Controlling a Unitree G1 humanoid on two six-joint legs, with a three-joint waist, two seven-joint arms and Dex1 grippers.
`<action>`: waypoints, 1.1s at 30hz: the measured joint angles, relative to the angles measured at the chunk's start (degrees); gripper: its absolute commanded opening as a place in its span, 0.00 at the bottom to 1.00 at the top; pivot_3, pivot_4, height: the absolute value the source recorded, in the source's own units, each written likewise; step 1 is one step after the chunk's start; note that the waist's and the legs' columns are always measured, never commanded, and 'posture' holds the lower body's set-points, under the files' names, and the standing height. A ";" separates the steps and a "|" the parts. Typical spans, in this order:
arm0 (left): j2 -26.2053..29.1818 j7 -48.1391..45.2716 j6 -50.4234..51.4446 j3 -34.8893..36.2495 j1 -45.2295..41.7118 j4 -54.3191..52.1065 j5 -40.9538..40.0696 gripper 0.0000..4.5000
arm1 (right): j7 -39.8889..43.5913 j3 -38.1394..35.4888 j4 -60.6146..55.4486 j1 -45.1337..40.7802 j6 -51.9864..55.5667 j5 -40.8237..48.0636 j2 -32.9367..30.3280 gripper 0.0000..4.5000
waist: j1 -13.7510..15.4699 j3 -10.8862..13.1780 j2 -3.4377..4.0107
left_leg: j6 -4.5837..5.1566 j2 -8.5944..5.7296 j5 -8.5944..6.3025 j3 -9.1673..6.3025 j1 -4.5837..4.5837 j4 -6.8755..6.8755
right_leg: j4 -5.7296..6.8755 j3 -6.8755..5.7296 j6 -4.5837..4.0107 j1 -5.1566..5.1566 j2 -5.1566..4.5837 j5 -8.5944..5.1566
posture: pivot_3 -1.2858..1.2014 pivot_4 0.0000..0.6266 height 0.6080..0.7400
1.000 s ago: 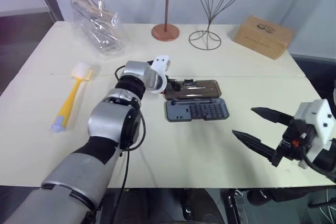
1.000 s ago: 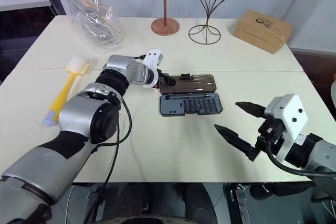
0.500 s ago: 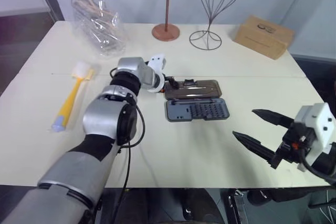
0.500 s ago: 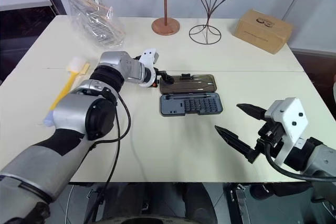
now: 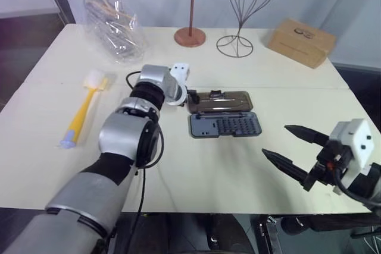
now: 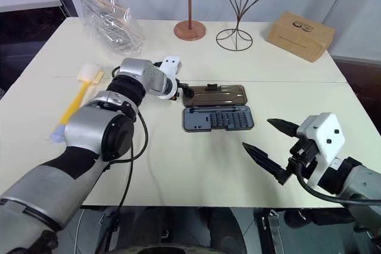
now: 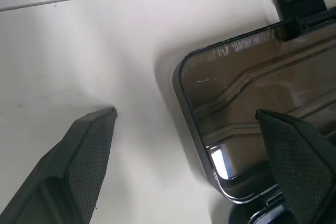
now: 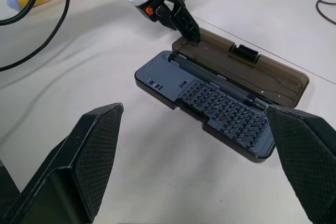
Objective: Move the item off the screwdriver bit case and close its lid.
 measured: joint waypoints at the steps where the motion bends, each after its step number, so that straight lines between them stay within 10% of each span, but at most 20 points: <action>1: -0.18 0.57 -0.58 0.09 0.21 0.03 0.03 0.87 | -0.08 0.00 -0.22 0.04 -0.06 -0.01 0.02 1.00 | 0.00 0.00 0.00 | 0.00 0.00 0.00 0.00 0.08 0.00 | 0.00 0.00 0.00 0.09 0.00 0.00 | 0.52 0.24 0.98; 9: -1.24 3.58 -2.89 1.35 1.24 0.50 -0.11 0.01 | 0.02 0.00 -0.88 0.77 -0.26 0.00 0.02 1.00 | -0.07 0.00 0.00 | -0.01 -0.01 -0.01 0.00 0.16 -0.01 | -0.05 0.00 -0.01 0.21 -0.03 -0.01 | 0.52 0.24 0.98; 33: 9.09 -8.90 12.10 -9.15 6.57 -11.83 2.27 0.01 | 1.42 2.43 -0.68 -0.58 -1.09 -1.60 -0.26 1.00 | -3.80 -0.13 0.19 | 0.01 0.18 -0.02 -0.15 0.47 -0.23 | 0.02 0.48 -0.05 0.12 0.55 -0.01 | 0.52 0.24 0.98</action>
